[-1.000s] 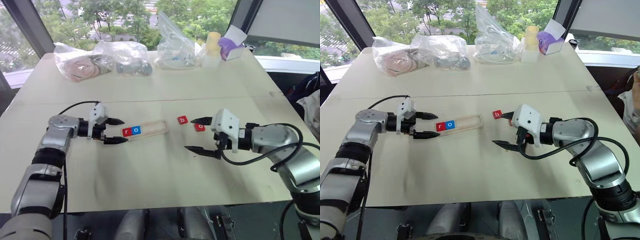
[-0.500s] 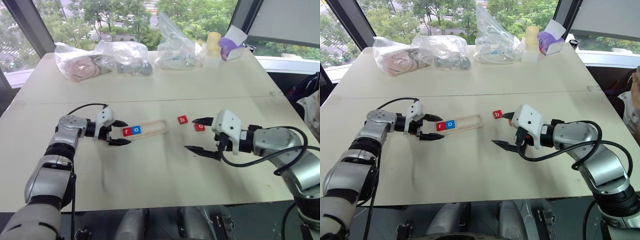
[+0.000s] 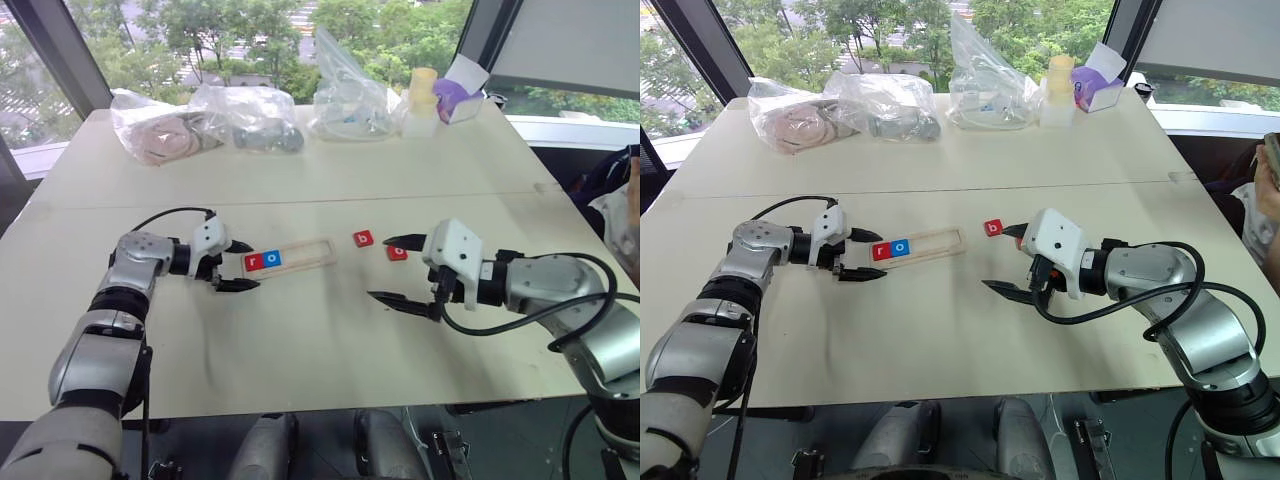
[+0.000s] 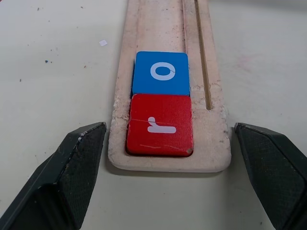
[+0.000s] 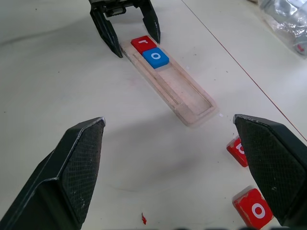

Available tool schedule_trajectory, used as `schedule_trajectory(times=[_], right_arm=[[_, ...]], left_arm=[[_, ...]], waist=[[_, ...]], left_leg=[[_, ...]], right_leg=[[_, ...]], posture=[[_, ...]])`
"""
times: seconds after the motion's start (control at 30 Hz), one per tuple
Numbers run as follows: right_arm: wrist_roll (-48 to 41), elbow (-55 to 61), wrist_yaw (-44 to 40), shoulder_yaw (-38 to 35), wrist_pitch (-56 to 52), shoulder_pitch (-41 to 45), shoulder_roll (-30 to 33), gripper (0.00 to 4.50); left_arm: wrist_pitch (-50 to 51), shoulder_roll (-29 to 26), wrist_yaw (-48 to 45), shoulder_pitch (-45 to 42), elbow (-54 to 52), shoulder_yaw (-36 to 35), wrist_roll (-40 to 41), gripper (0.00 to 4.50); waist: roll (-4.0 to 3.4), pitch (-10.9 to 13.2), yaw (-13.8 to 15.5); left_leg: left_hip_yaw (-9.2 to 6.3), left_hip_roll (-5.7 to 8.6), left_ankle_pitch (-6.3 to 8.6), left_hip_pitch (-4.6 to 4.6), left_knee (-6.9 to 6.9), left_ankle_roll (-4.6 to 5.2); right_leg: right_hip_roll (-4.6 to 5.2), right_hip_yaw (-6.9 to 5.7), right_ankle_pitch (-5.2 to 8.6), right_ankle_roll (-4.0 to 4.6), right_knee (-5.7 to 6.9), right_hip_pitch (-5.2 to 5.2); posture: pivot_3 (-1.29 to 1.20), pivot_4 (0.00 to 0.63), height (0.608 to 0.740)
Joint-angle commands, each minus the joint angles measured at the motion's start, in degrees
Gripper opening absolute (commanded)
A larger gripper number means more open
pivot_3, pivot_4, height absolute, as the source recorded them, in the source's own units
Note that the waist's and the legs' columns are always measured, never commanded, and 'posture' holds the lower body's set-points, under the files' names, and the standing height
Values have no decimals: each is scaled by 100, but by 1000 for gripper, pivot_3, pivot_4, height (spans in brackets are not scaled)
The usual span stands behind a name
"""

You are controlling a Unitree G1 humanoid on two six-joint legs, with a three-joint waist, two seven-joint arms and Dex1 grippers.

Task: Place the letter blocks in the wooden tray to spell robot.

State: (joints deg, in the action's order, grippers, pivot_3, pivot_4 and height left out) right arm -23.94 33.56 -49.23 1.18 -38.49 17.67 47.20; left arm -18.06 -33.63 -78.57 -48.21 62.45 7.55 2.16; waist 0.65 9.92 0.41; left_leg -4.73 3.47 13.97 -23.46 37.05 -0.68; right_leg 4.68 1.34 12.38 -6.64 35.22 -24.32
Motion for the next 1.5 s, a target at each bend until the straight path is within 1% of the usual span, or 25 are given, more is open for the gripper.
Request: schedule_trajectory(times=[0.03,0.2,0.3,0.33,0.37,0.47,0.6,0.7,0.77,0.87,0.93,1.03,1.07,1.17,1.33,1.5], right_arm=[[-88,196,20,-160,30,78,55,4435],[-83,185,12,-138,31,117,52,4435],[-83,182,8,-136,29,135,55,4500],[-89,187,9,-139,20,143,55,4500],[-97,193,13,-142,9,149,53,4500],[-110,201,17,-148,-10,155,51,4500],[-108,202,19,-155,-8,146,54,4500],[-101,200,29,-150,-13,146,50,4500],[-91,186,37,-131,-15,163,36,4500],[-68,178,58,-82,-8,170,8,4500],[-54,175,80,-43,-11,185,-10,4500],[-53,181,91,-24,3,167,-25,4500],[-52,179,96,-10,0,175,-34,4500],[-24,162,93,36,37,180,-55,4500],[-3,135,85,80,81,197,-91,4500],[2,112,72,101,118,198,-99,4500]], left_arm=[[-78,-187,146,130,199,46,-279,4500],[-80,-181,203,138,256,60,-314,4500],[-79,-172,215,139,264,62,-322,3666],[-67,-168,198,147,265,68,-323,3253],[-53,-165,184,155,265,74,-325,3109],[-62,-159,127,199,228,90,-320,3111],[-119,-138,-207,403,-132,127,-227,3111],[49,-93,-530,723,-855,164,-45,3111],[268,-56,-625,1005,-1532,211,80,3111],[588,15,-277,1482,-2611,338,4,3111],[776,16,-113,1716,-3131,387,-41,3111],[1288,37,25,2141,-4166,493,40,3111],[1401,26,46,2231,-4386,515,54,3111],[1935,23,267,2558,-5209,647,28,3111],[2349,-77,574,2832,-5868,801,-113,3111],[2604,-214,670,3043,-6252,888,-124,3111]], waist=[[-1,-1,-4],[-2,-2,-15],[-3,-4,-11],[-3,-4,-12],[-3,-4,-14],[-3,-4,-15],[-4,-4,-23],[-6,-6,-42],[-6,-6,-54],[-7,-6,-41],[-7,-6,-1],[-7,-6,37],[-7,-6,38],[-7,-6,36],[-7,-6,33],[-7,-6,31]], left_leg=[[0,0,0,0,0,0],[0,0,0,6,1,0],[0,0,0,8,2,0],[-1,0,0,9,3,0],[-1,0,0,9,4,0],[-2,-1,0,10,5,0],[-1,-1,0,10,5,0],[0,-1,0,9,3,0],[1,-1,0,8,-1,0],[1,1,1,6,-2,1],[2,2,1,6,-1,1],[3,2,1,6,1,0],[3,2,1,6,1,1],[4,3,1,6,1,0],[3,3,1,6,1,0],[3,3,1,6,0,0]], right_leg=[[0,0,0,0,0,0],[-1,0,0,0,5,4],[-1,0,0,0,10,6],[-1,0,0,0,11,7],[-1,0,0,0,12,7],[-1,0,0,1,12,7],[-1,1,0,1,12,7],[0,3,0,1,10,6],[3,5,0,1,7,5],[9,6,0,1,1,6],[11,7,0,1,0,7],[12,8,4,8,-2,10],[12,8,11,20,-4,10],[15,8,12,22,-6,13],[13,7,12,23,-6,12],[12,7,13,24,-7,12]], posture=[[0,150,740],[0,150,740],[0,150,740],[0,150,740],[0,150,740],[0,150,740],[0,150,740],[0,150,740],[0,150,740],[0,150,740],[0,150,740],[0,150,740],[0,150,740],[0,150,740],[0,150,740],[0,150,740]])
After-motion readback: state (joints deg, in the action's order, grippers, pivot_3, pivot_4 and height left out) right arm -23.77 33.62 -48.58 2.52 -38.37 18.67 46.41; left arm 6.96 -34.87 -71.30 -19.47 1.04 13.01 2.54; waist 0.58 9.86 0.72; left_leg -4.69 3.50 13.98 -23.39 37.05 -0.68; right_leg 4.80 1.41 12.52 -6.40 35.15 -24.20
